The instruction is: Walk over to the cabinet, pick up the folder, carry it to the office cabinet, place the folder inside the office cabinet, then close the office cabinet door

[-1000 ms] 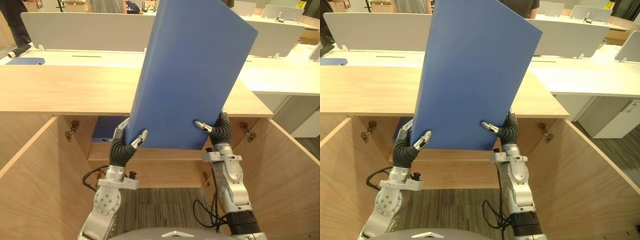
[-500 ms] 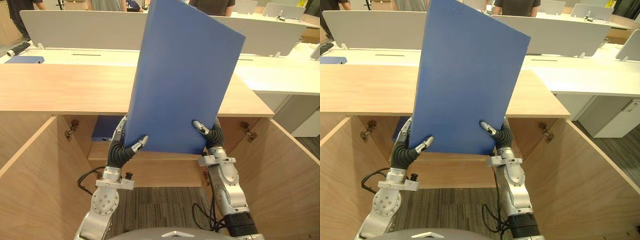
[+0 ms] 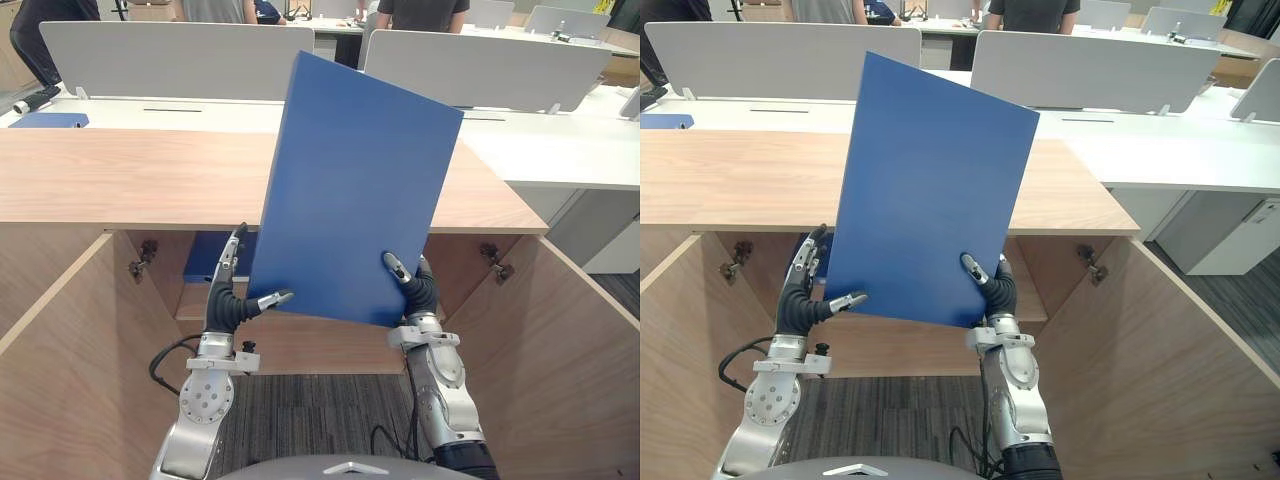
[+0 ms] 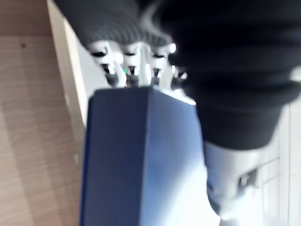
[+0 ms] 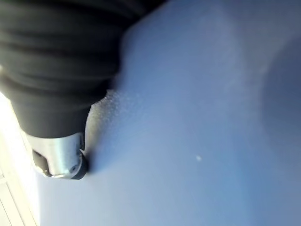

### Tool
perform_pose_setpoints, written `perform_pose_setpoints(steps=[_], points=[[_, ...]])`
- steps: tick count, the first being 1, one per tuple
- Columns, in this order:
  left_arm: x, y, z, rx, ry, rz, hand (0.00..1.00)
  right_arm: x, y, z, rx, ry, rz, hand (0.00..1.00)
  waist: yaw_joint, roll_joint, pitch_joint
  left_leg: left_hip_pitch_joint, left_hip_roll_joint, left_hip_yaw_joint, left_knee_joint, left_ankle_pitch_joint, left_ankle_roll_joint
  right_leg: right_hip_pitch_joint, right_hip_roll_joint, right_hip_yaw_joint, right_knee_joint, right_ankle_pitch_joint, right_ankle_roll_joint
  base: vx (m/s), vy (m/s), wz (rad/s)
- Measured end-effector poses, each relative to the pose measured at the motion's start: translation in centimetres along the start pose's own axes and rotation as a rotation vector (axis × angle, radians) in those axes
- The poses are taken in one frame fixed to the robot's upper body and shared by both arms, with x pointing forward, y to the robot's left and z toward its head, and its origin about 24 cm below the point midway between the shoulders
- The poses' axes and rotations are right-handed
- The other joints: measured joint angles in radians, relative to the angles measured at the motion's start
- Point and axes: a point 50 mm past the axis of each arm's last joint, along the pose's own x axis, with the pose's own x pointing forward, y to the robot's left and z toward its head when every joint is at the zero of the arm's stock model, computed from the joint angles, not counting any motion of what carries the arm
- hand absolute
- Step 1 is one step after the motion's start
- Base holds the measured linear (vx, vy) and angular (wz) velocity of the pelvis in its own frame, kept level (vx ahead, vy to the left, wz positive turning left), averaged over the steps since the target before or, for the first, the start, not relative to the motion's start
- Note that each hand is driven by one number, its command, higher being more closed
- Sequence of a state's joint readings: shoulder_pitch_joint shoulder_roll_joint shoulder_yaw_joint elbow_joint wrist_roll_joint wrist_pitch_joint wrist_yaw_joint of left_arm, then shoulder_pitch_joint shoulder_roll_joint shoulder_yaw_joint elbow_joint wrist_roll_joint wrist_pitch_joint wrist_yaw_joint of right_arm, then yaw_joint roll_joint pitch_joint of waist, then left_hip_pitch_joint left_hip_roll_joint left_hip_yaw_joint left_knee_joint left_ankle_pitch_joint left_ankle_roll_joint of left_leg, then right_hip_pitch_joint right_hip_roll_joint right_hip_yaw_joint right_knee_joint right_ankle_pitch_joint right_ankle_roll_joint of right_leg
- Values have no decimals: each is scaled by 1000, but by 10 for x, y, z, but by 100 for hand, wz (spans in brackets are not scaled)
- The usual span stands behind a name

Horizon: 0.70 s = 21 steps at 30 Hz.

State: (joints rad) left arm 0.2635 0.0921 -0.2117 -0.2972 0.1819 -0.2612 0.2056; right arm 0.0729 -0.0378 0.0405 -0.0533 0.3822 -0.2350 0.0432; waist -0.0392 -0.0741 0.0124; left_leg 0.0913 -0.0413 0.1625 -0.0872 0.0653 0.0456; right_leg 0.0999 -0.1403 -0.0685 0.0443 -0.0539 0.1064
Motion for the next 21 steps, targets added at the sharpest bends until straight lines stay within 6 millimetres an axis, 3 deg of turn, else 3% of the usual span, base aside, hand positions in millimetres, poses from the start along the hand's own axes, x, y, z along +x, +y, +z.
perform_pose_setpoints(steps=[11, 21], points=[[-20, 37, -27, 52, 172, 221, 0, -6, -8, 21, 13, -99, -73, 100, 3, 4, 3, -4, 0, -9, 0, -4, -6, 2, 0, -6, -4, -4, 0, 0, 0, 1], [-50, 51, -62, 24, 390, 328, 0, -14, -8, 38, -31, -166, -94, 100, 12, 8, 6, -10, 1, -28, 0, -7, -8, 6, 0, -27, -3, -15, -3, 5, -7, 5]])
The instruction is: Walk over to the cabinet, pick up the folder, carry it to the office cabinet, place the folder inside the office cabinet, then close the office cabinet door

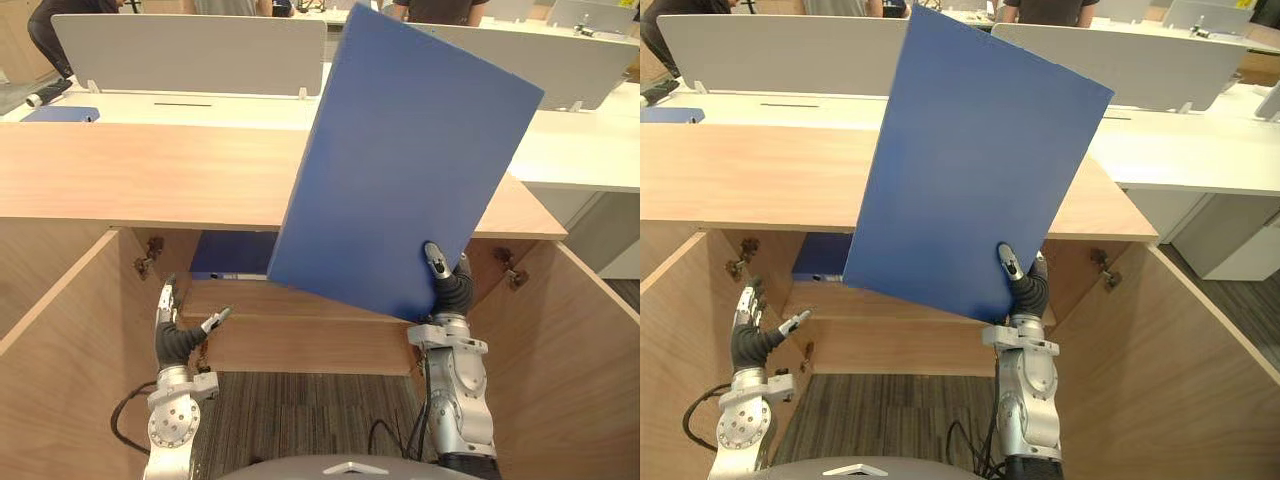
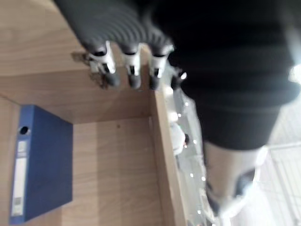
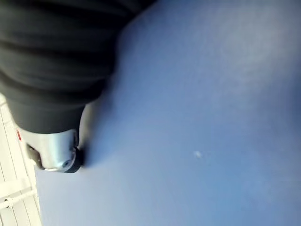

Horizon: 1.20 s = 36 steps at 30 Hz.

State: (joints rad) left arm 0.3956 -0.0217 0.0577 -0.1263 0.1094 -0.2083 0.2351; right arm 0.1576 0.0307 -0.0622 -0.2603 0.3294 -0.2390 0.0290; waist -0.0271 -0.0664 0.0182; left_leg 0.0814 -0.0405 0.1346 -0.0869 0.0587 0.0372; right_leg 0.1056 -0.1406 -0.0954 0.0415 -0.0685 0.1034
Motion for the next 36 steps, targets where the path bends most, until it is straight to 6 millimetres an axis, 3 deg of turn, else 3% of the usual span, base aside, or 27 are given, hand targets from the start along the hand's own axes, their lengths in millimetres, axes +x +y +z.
perform_pose_setpoints(steps=[4, 13, 16, 18, 19, 22, 25, 36], points=[[-6, 0, -19, -17, 93, -28, 0, 2, 5, 10, -64, -45, 24, 100, 1, 0, 1, 0, 0, 0, 0, -1, -1, 0, 0, 0, 1, -1, 0, 0, 0, 0], [-26, 1, -73, 15, 358, -111, 0, -1, 24, 4, -169, -23, 113, 100, 1, 10, 25, -13, 4, 6, 1, -2, -3, -26, 0, 2, 22, -9, -4, -4, -2, -1], [-24, 5, -87, 49, 416, -113, 0, 2, 41, 4, -210, -48, 189, 100, 7, 1, 108, -59, 12, 9, 61, -12, -3, -75, 1, 8, 87, -14, -12, -27, -8, -2], [-12, 4, -86, 58, 406, -116, 0, 10, 58, 8, -237, -97, 262, 100, 15, 6, 187, -179, 36, 24, 233, -81, -3, -156, 7, 27, 165, -24, -18, -170, -25, -18], [-5, 0, -85, 50, 394, -111, 0, 16, 74, 13, -246, -141, 333, 100, 19, 27, 237, -284, 67, 38, 380, -132, 5, -242, 12, 35, 257, -51, -17, -159, -18, -24], [10, -8, -76, 15, 352, -92, 0, 17, 97, 24, -259, -225, 422, 100, 30, 57, 278, -482, 111, 55, 604, -230, -3, -454, 24, 75, 479, -137, -17, -232, 14, -27], [18, -13, -70, -8, 326, -88, 0, 12, 116, 36, -283, -307, 507, 100, 27, 71, 303, -626, 140, 60, 755, -288, -10, -611, 26, 91, 643, -202, -25, -154, 3, -15], [41, -26, -53, -32, 253, -70, 0, 20, 128, 60, -433, -512, 531, 100, 62, 99, 365, -942, 209, 50, 1077, -397, -10, -933, 43, 113, 967, -310, -32, -57, -6, -6]])
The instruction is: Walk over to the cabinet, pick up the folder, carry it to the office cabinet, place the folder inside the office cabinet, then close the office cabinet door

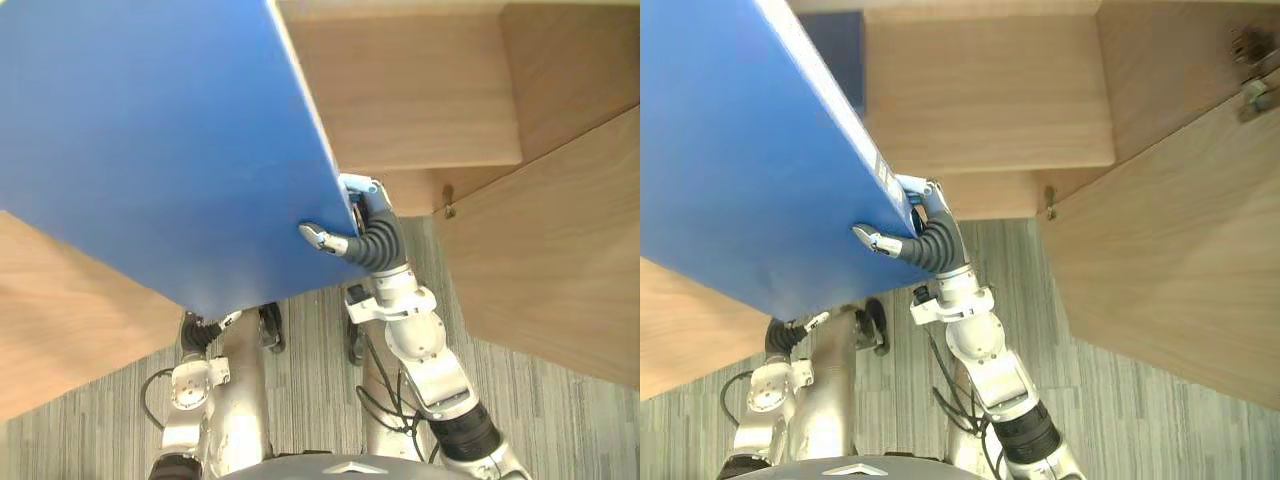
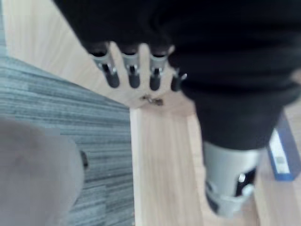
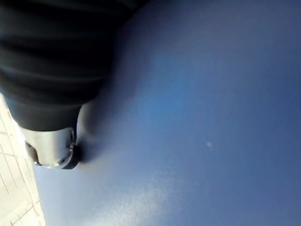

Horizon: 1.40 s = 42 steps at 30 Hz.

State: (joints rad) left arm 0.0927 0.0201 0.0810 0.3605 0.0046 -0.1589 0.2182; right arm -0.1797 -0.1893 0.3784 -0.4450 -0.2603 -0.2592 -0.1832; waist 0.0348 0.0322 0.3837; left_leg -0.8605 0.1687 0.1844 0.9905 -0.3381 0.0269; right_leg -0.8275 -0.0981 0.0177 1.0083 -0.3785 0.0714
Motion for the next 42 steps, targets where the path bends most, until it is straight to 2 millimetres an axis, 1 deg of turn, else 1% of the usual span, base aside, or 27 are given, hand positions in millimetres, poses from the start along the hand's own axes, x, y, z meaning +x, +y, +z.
perform_pose_setpoints(steps=[2, 4, 7, 8, 9, 10, 11, 12, 13, 16, 20, 21, 22, 23, 26, 28, 30, 34, 36, 38, 42], points=[[4, -2, 4, -3, -7, 8, 0, 2, -2, -1, -27, -10, 9, 100, 0, 2, 22, -30, -1, -9, 27, -2, 6, -27, -2, -3, 32, -12, 0, -52, -29, 9], [9, -3, 9, -9, -23, 16, 0, 2, -5, -5, -49, 2, 7, 100, 1, 0, 28, -75, 0, -21, 49, -7, 0, -67, -2, -9, 60, -20, -3, -67, -45, 11], [17, -6, 22, -24, -62, 14, 0, 4, -16, -23, -95, 63, 4, 100, 11, 0, 71, -128, 0, -33, 82, -11, -3, -119, -4, -14, 105, -33, -8, -65, -60, 9], [19, -6, 26, -36, -72, 18, 0, 3, -20, -30, -97, 95, 4, 100, 13, -1, 77, -158, 0, -42, 94, -11, -3, -145, -4, -20, 119, -36, -12, -79, -65, 9], [21, -6, 28, -46, -79, 20, 0, 3, -23, -33, -100, 108, 3, 100, 14, 0, 84, -170, 0, -46, 100, -11, -4, -154, -4, -23, 125, -37, -13, -81, -81, 11], [25, -5, 35, -55, -102, 26, 0, 3, -30, -40, -110, 143, -6, 100, 17, -1, 104, -191, 1, -54, 113, -11, -4, -173, -4, -28, 141, -42, -16, -50, -55, 9], [26, -5, 37, -56, -108, 27, 0, 2, -32, -42, -110, 152, -9, 100, 19, -2, 108, -198, 1, -55, 115, -10, -5, -180, -5, -29, 145, -43, -16, -65, -75, 8], [30, -4, 42, -68, -122, 30, 0, 3, -38, -48, -107, 177, -18, 100, 21, -3, 113, -222, 1, -58, 119, -5, -5, -204, -5, -30, 152, -42, -17, -48, -61, 4], [32, -4, 47, -78, -138, 35, 0, 4, -42, -54, -87, 202, -27, 100, 21, -2, 120, -241, 1, -61, 127, 0, 5, -221, -4, -31, 161, -43, -17, -63, -86, 4], [38, -4, 58, -104, -168, 42, 0, 7, -54, -62, -14, 242, -84, 100, 21, -3, 133, -273, 2, -73, 137, 3, 3, -246, -3, -39, 169, -44, -18, -44, -64, 2], [40, -4, 63, -124, -178, 48, 0, 14, -69, -65, 76, 240, -193, 100, 22, -5, 134, -295, 0, -79, 140, 6, 4, -263, -5, -47, 173, -45, -20, -50, -70, 4], [41, -4, 63, -131, -179, 47, 0, 17, -75, -66, 111, 236, -243, 100, 24, -5, 134, -296, -1, -80, 139, 6, 3, -263, -6, -49, 173, -46, -21, -52, -67, 5], [41, -3, 63, -138, -179, 53, 0, 19, -80, -65, 143, 225, -296, 100, 25, -5, 134, -299, -2, -84, 139, 7, 2, -264, -7, -53, 173, -47, -23, -53, -68, 6], [41, -2, 63, -147, -178, 56, 0, 20, -83, -64, 158, 218, -319, 100, 25, -5, 134, -302, -2, -87, 139, 8, 1, -266, -8, -56, 173, -47, -24, -55, -69, 7], [41, 1, 65, -172, -181, 70, 0, 26, -100, -60, 206, 177, -409, 100, 27, -5, 134, -320, -9, -95, 136, 17, -1, -281, -11, -62, 176, -48, -25, -49, -64, 8], [41, 2, 70, -177, -202, 70, 0, 30, -109, -58, 259, 150, -470, 100, 28, -5, 134, -326, -18, -96, 122, 30, -3, -289, -18, -64, 176, -48, -26, -62, -98, 14], [41, 2, 71, -180, -210, 70, 0, 33, -114, -58, 290, 135, -498, 100, 30, -5, 134, -325, -17, -99, 120, 32, -5, -289, -17, -66, 176, -48, -26, -44, -77, 5], [40, 1, 71, -194, -209, 74, 0, 39, -125, -52, 369, 71, -564, 100, 30, -5, 134, -327, -17, -105, 104, 44, -10, -288, -17, -77, 165, -43, -33, -47, -67, 2], [40, 1, 71, -202, -206, 77, 0, 43, -128, -50, 404, 49, -578, 100, 30, -5, 134, -328, -16, -108, 103, 46, -11, -288, -17, -81, 163, -41, -35, -47, -62, 1], [40, 2, 70, -217, -203, 81, 0, 50, -131, -49, 449, 24, -598, 100, 29, -5, 134, -328, -17, -109, 100, 49, -14, -287, -17, -83, 162, -41, -36, -42, -56, 2], [40, 3, 70, -241, -201, 89, 0, 72, -137, -53, 565, 4, -660, 100, 30, -5, 134, -328, -20, -114, 74, 68, -17, -289, -17, -91, 148, -34, -45, -44, -64, 5]])
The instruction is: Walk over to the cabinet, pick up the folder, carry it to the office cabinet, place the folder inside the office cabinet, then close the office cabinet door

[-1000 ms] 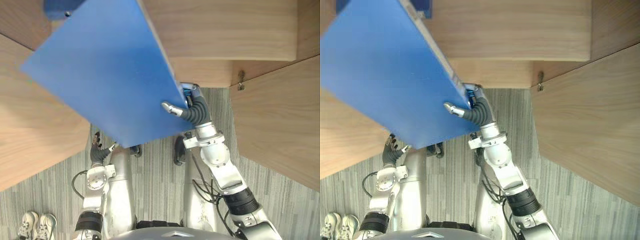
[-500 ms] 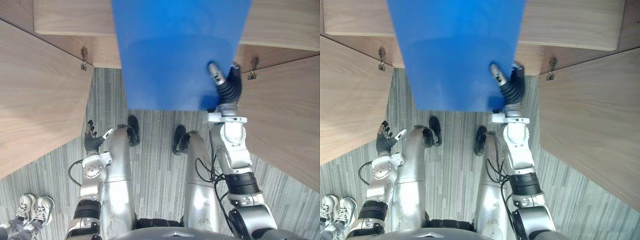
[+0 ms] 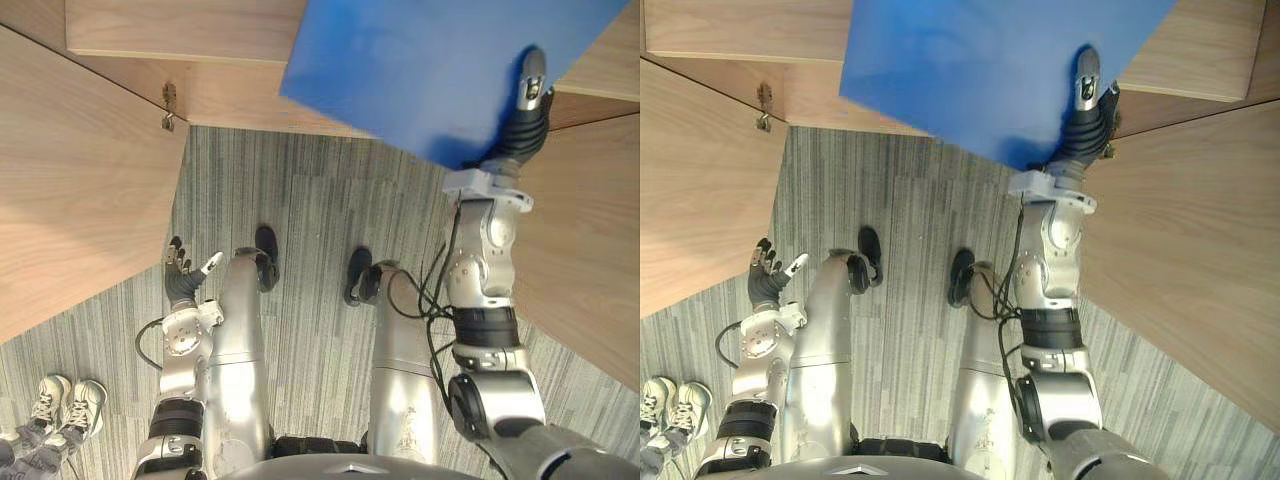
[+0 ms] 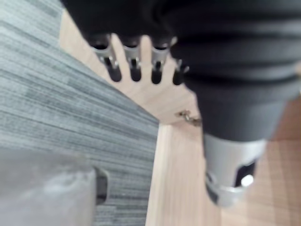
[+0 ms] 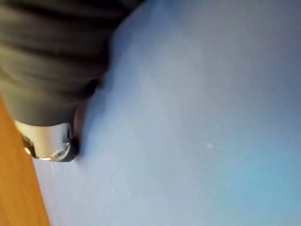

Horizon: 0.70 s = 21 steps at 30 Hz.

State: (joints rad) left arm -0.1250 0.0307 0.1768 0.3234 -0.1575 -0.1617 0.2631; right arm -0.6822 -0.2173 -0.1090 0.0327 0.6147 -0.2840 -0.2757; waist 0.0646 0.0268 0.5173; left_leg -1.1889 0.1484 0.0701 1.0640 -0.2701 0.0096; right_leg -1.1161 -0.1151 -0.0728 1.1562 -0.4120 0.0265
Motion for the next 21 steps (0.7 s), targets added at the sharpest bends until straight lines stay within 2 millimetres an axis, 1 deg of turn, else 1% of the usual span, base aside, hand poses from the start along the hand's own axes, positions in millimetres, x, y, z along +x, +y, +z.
perform_pose_setpoints(steps=[2, 4, 8, 10, 12, 14, 18, 21], points=[[0, 1, 0, -17, 1, 20, 0, 9, 4, -2, 46, 5, -28, 100, 3, 0, 0, -4, -1, -7, -5, 5, -4, -3, 1, -7, -2, 1, -2, -36, -67, 6], [0, 2, 1, -32, -5, 31, 0, 22, 6, -1, 111, 2, -74, 100, 3, 0, 0, -20, -1, -19, -5, 12, -8, -11, 1, -23, -1, 1, -2, -33, -56, 8], [0, 2, 1, -46, -3, 40, 0, 38, 8, 6, 203, -19, -140, 100, 16, 0, 0, -36, -4, -22, -8, 21, -11, -30, -1, -21, 6, 2, -3, -37, -51, 4], [0, 1, 4, -65, -11, 40, 0, 43, 6, 9, 221, -31, -159, 100, 17, 0, 0, -42, -12, -26, -20, 33, -11, -37, -6, -24, 6, 3, -6, -36, -41, 14], [0, 1, 9, -75, -36, 37, 0, 49, 2, 14, 244, -42, -197, 100, 17, 1, -1, -55, -20, -38, -26, 44, -16, -44, -11, -36, 6, 3, -9, -41, -40, 18], [0, 0, 9, -84, -35, 37, 0, 54, -3, 19, 261, -55, -234, 100, 17, 1, -1, -64, -27, -45, -35, 54, -19, -47, -19, -50, 6, 3, -13, -54, -46, 18], [0, 1, 9, -90, -33, 43, 0, 68, 2, 32, 349, -90, -261, 100, 25, 1, -2, -94, -29, -46, -45, 71, -22, -81, -21, -55, 9, 11, -25, -46, -33, 5], [-1, -3, 8, -89, -31, 28, 0, 79, 4, 43, 358, -121, -266, 100, 27, 1, -2, -105, -35, -47, -59, 85, -23, -97, -27, -58, 10, 12, -29, -31, -27, 8]])
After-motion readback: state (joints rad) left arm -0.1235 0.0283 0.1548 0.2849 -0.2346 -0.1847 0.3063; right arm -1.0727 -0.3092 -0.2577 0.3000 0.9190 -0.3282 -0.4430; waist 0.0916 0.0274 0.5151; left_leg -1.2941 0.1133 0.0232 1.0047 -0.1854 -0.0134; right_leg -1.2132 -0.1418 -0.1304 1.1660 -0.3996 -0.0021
